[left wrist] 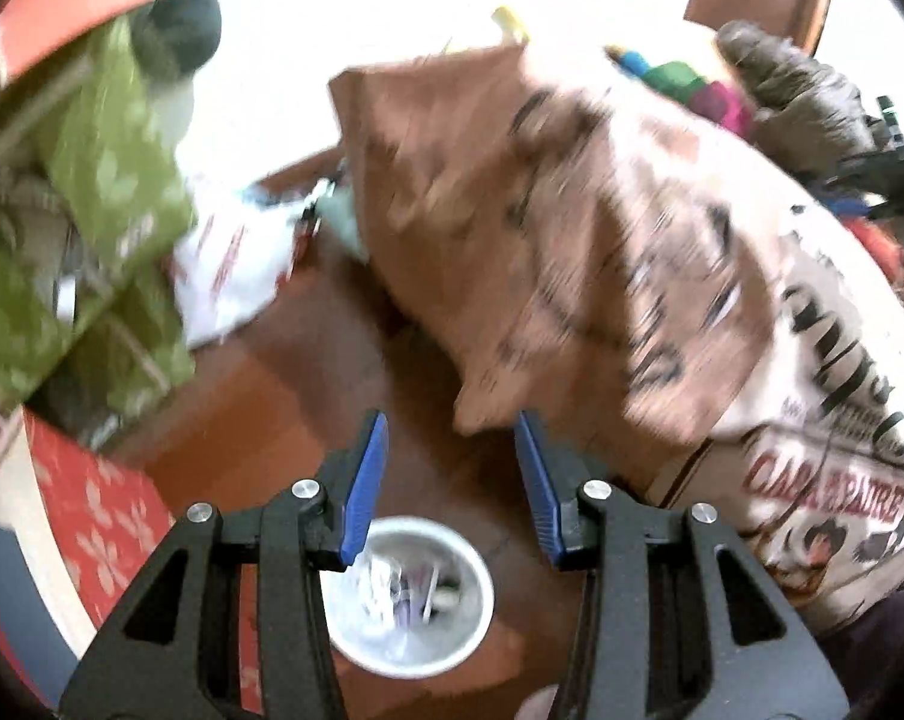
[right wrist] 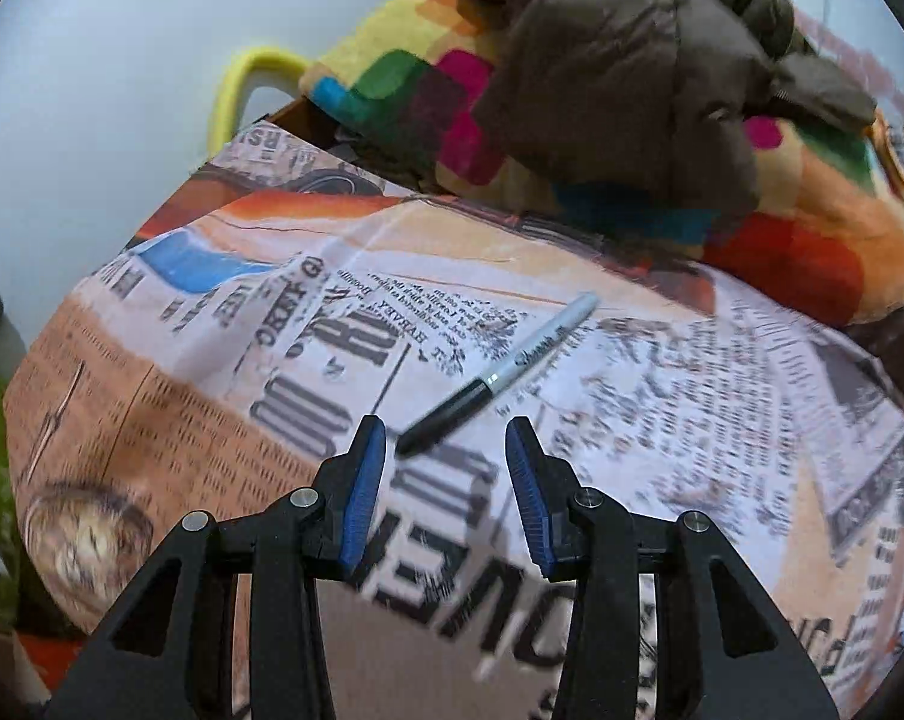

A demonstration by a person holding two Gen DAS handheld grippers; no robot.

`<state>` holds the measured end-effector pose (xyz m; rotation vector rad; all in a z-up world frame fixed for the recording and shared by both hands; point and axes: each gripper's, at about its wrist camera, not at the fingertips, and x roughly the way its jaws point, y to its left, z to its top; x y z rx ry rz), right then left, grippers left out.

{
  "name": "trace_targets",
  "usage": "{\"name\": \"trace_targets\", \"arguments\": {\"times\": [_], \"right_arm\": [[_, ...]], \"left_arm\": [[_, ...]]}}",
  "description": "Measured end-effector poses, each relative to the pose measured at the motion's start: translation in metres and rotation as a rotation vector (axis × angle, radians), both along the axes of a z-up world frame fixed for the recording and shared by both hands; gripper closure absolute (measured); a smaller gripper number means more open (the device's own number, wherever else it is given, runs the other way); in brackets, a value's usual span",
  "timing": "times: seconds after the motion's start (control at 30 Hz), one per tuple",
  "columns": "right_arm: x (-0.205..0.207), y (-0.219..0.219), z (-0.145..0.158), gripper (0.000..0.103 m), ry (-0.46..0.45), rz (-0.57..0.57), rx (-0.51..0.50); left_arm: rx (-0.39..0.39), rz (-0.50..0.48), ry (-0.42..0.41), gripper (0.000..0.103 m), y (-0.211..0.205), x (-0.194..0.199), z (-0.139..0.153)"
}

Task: Collect trash
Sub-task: 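Close the right tool on the black Sharpie marker on the bed, then carry the marker with the right tool over the bin and release it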

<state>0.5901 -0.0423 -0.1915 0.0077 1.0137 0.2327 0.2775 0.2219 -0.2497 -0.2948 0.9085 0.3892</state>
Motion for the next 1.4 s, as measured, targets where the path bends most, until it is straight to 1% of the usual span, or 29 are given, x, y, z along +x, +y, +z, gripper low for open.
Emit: {"name": "trace_targets", "arguments": {"times": [0.1,0.2,0.33,0.4,0.5,0.6,0.7,0.8,0.9,0.97,1.1,1.17,1.27,1.37,1.4], "right_arm": [[0.013,-0.002,-0.010,0.065,0.020,-0.033,0.006],[0.019,-0.008,-0.016,0.065,0.003,-0.078,-0.036],[0.021,-0.013,-0.020,0.066,0.005,-0.079,-0.041],[0.025,-0.013,-0.025,0.067,0.032,-0.069,-0.064],[0.027,-0.006,-0.026,0.073,0.014,-0.049,-0.116],[0.024,-0.006,-0.024,0.092,0.002,-0.030,-0.131],[0.016,-0.006,-0.022,0.092,0.005,0.004,-0.147],[-0.003,-0.006,-0.017,0.092,-0.010,0.075,-0.141],[-0.031,-0.008,-0.002,0.092,-0.030,0.146,-0.118],[-0.055,-0.010,0.016,0.092,-0.051,0.193,-0.084],[-0.106,-0.006,0.051,0.092,-0.116,0.294,-0.054],[-0.136,-0.001,0.072,0.092,-0.138,0.357,-0.022],[-0.170,0.014,0.092,0.092,-0.159,0.431,0.016],[-0.202,0.038,0.106,0.092,-0.172,0.515,0.068],[-0.209,0.046,0.106,0.092,-0.174,0.535,0.077]], "left_arm": [[0.036,-0.016,-0.058,0.060,-0.006,0.014,0.017],[0.056,-0.019,-0.100,0.059,-0.015,0.026,0.027],[0.021,-0.024,-0.123,0.059,-0.020,0.042,0.025],[0.017,-0.023,-0.118,0.059,-0.021,0.048,0.022],[0.038,-0.012,-0.094,0.059,-0.025,0.051,0.016],[0.030,-0.009,-0.076,0.059,-0.027,0.049,0.010],[0.010,-0.012,-0.065,0.059,-0.029,0.047,0.006],[-0.017,-0.026,-0.058,0.059,-0.034,0.043,0.006],[0.006,-0.041,-0.052,0.059,-0.041,0.039,0.010],[0.015,-0.043,-0.050,0.059,-0.044,0.033,0.016],[0.020,-0.032,-0.051,0.059,-0.045,0.020,0.030],[0.012,-0.020,-0.064,0.059,-0.043,0.010,0.040],[0.010,0.004,-0.089,0.059,-0.039,-0.006,0.057],[0.033,0.033,-0.105,0.059,-0.035,-0.022,0.074],[0.047,0.042,-0.109,0.059,-0.034,-0.027,0.079]]}}
